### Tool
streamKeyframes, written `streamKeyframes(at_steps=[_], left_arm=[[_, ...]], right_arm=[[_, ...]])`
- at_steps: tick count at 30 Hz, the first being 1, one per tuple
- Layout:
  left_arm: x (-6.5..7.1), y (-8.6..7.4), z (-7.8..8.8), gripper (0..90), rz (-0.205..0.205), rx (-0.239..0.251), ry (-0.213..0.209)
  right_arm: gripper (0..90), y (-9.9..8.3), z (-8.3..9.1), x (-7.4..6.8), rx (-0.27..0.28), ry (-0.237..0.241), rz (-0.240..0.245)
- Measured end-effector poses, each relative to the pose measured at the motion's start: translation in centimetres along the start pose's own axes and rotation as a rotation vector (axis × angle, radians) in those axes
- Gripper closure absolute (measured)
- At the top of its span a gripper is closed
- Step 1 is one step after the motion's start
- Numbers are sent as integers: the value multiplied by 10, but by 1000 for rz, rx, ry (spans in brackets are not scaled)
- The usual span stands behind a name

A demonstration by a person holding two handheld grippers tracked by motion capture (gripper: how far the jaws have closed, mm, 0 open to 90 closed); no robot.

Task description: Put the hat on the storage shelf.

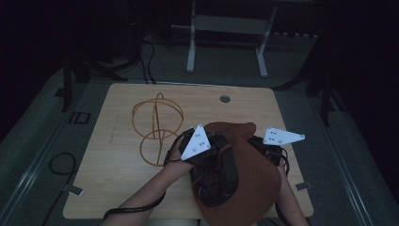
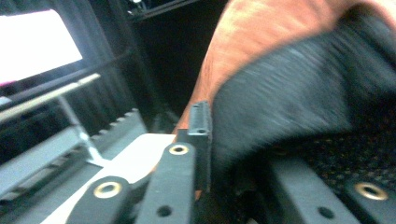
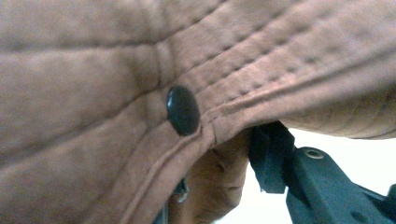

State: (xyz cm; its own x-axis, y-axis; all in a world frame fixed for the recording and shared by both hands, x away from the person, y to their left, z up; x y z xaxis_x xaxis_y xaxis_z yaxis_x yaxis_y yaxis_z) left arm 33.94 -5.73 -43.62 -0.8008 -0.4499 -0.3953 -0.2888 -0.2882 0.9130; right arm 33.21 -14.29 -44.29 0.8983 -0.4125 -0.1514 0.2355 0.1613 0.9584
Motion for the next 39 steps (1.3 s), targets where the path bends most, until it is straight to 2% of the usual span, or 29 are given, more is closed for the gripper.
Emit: streamKeyframes(at_steps=[3,4,5,6,7,8,9,10,12,14,15,17,18,22,24,26,30,34,36,39], left_arm=[[2,-1,0,787,-16,-12,-1],[1,-2,1,759,-5,-14,-2],[-2,-2,2,731,24,-9,1],[-4,-2,2,702,35,-5,6],[-4,-3,2,649,27,-16,3],[-3,-3,2,650,25,-19,13],[-3,-3,0,651,21,-32,29],[-3,-3,0,651,26,-33,33],[-4,-2,0,644,35,-22,31],[-6,-3,-1,614,65,-20,31],[-7,-3,-1,593,81,-22,34],[-11,-3,0,494,121,-15,36],[-12,-4,2,469,127,-13,40],[-12,-6,6,467,96,-28,58],[-11,-9,9,424,95,-40,66],[-11,-12,14,410,90,-50,74],[-11,-17,26,386,117,-70,89],[-8,-23,41,369,100,-111,119],[-7,-29,51,354,115,-131,127],[-3,-40,65,291,162,-153,130]], right_arm=[[622,-2,1,-2,-19,-14,30],[624,-2,2,-2,-24,-10,33],[646,-2,2,-2,-24,-1,28],[882,-2,4,0,-19,-8,21],[892,-1,7,3,2,-15,2],[893,0,9,3,20,29,-24],[895,1,10,4,27,27,-27],[896,0,9,5,22,1,-13],[898,1,10,4,18,-5,-11],[900,1,10,4,9,-9,-21],[900,2,11,4,12,-17,-18],[900,4,12,5,23,-17,-34],[900,5,13,6,28,-23,-33],[900,11,16,4,50,-12,-40],[900,13,17,5,53,-20,-37],[900,17,19,6,66,-17,-41],[900,27,23,8,89,-25,-39],[900,39,26,13,110,-37,-40],[900,46,27,16,116,-48,-36],[900,54,28,22,129,-52,-46]])
Point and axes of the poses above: each handheld gripper's, and its own axes: z roughly backward along the jaws, y roughly out of its top, x roughly to its right, the point moved 9 cm from there along -z, roughly forward along the jaws, and after that the axes turned 6 degrees about -z, right-handed, at the moved point
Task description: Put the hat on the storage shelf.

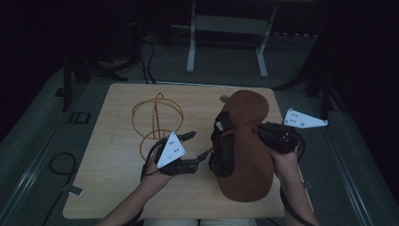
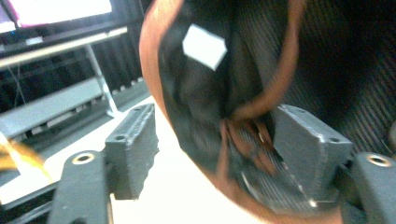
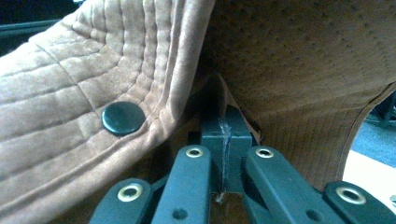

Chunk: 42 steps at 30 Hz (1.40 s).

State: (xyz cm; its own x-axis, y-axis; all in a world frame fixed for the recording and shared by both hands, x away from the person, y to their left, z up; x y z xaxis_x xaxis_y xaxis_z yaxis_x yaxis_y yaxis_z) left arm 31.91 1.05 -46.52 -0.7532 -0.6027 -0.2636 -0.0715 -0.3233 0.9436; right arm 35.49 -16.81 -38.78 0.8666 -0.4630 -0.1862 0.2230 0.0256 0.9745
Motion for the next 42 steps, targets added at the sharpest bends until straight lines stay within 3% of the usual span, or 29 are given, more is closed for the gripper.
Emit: streamKeyframes(at_steps=[2,3,4,5,10,13,16,22,25,33,34,35,37,42], left_arm=[[1,-9,9,264,35,-5,-5],[1,-9,9,251,35,-5,-5],[4,-20,18,251,49,-36,-10],[4,-25,22,184,52,-50,0],[5,-49,42,151,73,-80,14],[2,-68,56,125,87,-99,44],[-3,-93,72,103,133,-122,77],[-27,-146,106,103,192,-199,191],[-40,-164,123,103,216,-225,249],[-66,-181,152,103,262,-216,367],[-66,-181,152,103,262,-216,367],[-68,-182,153,103,269,-208,376],[-68,-182,153,103,275,-203,377],[-69,-186,153,103,288,-206,377]], right_arm=[[900,4,-2,5,5,-15,-5],[900,4,-2,5,5,-15,-5],[900,6,-3,8,4,-20,-7],[900,10,-7,13,8,-28,-17],[900,15,-20,24,-3,-54,-16],[900,20,-29,30,-12,-61,-17],[900,27,-40,34,-18,-67,-16],[900,44,-65,36,-7,-65,-17],[900,53,-79,35,-6,-60,-16],[900,74,-123,23,-28,-41,-4],[900,74,-123,23,-28,-41,-4],[899,80,-141,13,-44,-15,-5],[899,81,-155,6,-64,0,0],[898,78,-180,-8,-113,32,5]])
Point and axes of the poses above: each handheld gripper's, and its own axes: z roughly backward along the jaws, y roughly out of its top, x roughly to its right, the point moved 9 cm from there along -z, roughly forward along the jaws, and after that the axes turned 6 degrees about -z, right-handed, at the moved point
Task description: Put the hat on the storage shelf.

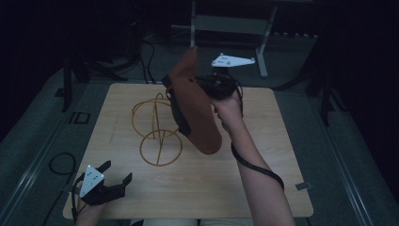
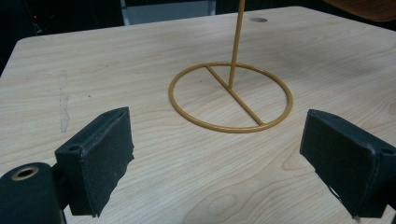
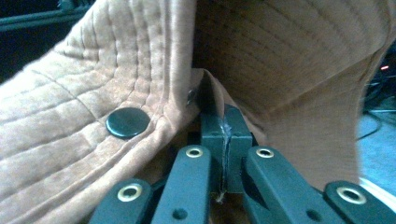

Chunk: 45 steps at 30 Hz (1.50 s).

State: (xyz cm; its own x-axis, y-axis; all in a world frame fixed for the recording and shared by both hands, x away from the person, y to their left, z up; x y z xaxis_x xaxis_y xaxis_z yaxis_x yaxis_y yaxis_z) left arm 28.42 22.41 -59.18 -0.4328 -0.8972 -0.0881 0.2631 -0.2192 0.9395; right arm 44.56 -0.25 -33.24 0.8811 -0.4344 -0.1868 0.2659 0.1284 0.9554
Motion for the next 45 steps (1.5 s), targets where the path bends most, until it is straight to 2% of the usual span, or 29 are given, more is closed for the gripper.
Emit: streamKeyframes(at_steps=[1,5,11,14,18,21,22,23,24,25,27,29,30,31,33,37,41,45], left_arm=[[-1,-1,0,103,3,2,-2],[-3,-1,1,103,30,9,-6],[-1,-2,0,103,29,10,-17],[0,-2,-1,104,30,11,-20],[1,-4,-2,104,24,4,-24],[1,-4,-2,104,24,3,-26],[1,-4,-2,104,24,3,-26],[1,-4,-2,103,24,4,-26],[1,-4,-2,103,24,4,-26],[2,-4,-2,103,24,4,-29],[2,-4,-2,103,24,3,-31],[2,-4,-2,103,26,3,-32],[3,-5,-3,103,24,3,-34],[3,-5,-3,104,24,3,-34],[4,-5,-3,103,24,1,-42],[6,-4,-4,103,21,1,-45],[6,-5,-4,103,20,-1,-45],[6,-7,-6,104,21,-9,-45]], right_arm=[[898,-2,-14,-7,-32,17,4],[897,-8,-35,-15,-93,37,5],[895,-22,-65,-23,-177,53,-13],[893,-29,-74,-25,-199,54,-19],[871,-34,-81,-25,-201,41,-15],[769,-36,-85,-28,-198,30,-3],[769,-36,-85,-28,-198,30,-3],[627,-38,-90,-31,-204,17,27],[627,-38,-90,-31,-204,17,27],[513,-41,-95,-34,-210,18,41],[434,-44,-100,-35,-222,9,50],[427,-45,-102,-36,-222,0,59],[365,-48,-106,-34,-233,-35,77],[365,-48,-106,-34,-233,-35,77],[284,-49,-109,-33,-249,-70,80],[228,-55,-116,-31,-266,-102,119],[184,-57,-119,-32,-260,-117,135],[141,-56,-115,-33,-269,-104,146]])
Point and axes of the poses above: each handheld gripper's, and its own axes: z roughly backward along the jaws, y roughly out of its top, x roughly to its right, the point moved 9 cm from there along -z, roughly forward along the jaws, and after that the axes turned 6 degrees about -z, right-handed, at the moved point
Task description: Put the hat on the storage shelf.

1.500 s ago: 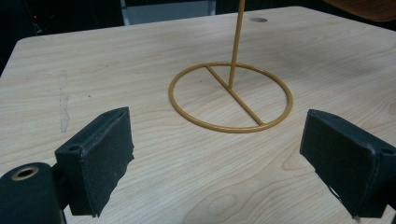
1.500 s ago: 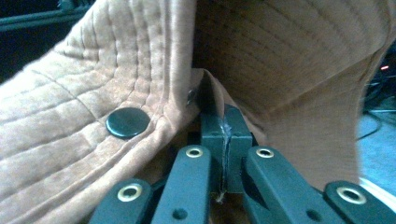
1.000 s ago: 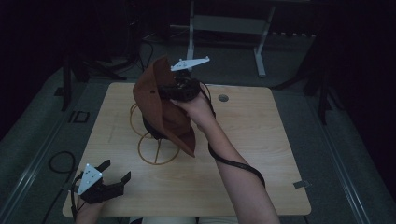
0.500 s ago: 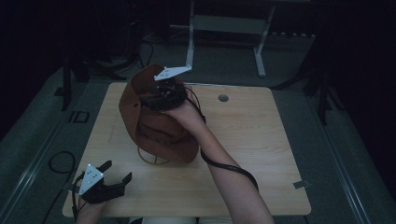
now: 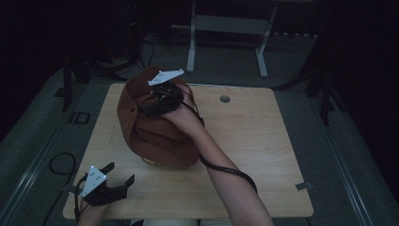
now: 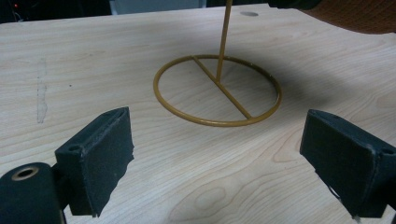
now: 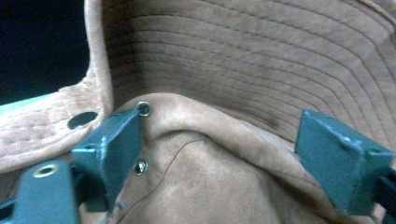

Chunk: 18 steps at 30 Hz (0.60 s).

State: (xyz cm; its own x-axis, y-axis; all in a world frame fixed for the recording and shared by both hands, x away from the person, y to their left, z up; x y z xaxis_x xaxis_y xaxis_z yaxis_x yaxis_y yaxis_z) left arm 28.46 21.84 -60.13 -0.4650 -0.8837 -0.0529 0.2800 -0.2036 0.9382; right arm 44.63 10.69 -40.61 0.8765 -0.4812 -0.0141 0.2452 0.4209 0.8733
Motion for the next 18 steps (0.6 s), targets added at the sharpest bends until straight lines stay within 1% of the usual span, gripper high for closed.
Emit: streamKeyframes(at_steps=[2,5,7,8,9,12,15,16,17,18], left_arm=[[0,0,0,103,4,1,1],[0,0,-1,103,0,1,2],[0,0,-1,103,0,0,1],[0,0,-1,103,1,-1,2],[0,-1,-1,103,2,-2,3],[0,0,-1,103,2,0,5],[0,0,-1,103,6,4,6],[-1,-1,-1,103,10,1,5],[-1,-1,-1,103,10,1,5],[-1,-1,-1,103,11,0,5]], right_arm=[[140,0,4,1,4,7,3],[139,-1,11,5,6,-1,2],[143,0,17,8,25,-10,9],[147,2,20,10,47,-21,3],[148,4,22,10,61,-17,-2],[148,8,27,9,75,-2,-9],[147,7,32,10,78,-5,-4],[147,3,38,14,89,2,-21],[147,3,38,14,89,2,-21],[145,-1,43,17,88,-9,-12]])
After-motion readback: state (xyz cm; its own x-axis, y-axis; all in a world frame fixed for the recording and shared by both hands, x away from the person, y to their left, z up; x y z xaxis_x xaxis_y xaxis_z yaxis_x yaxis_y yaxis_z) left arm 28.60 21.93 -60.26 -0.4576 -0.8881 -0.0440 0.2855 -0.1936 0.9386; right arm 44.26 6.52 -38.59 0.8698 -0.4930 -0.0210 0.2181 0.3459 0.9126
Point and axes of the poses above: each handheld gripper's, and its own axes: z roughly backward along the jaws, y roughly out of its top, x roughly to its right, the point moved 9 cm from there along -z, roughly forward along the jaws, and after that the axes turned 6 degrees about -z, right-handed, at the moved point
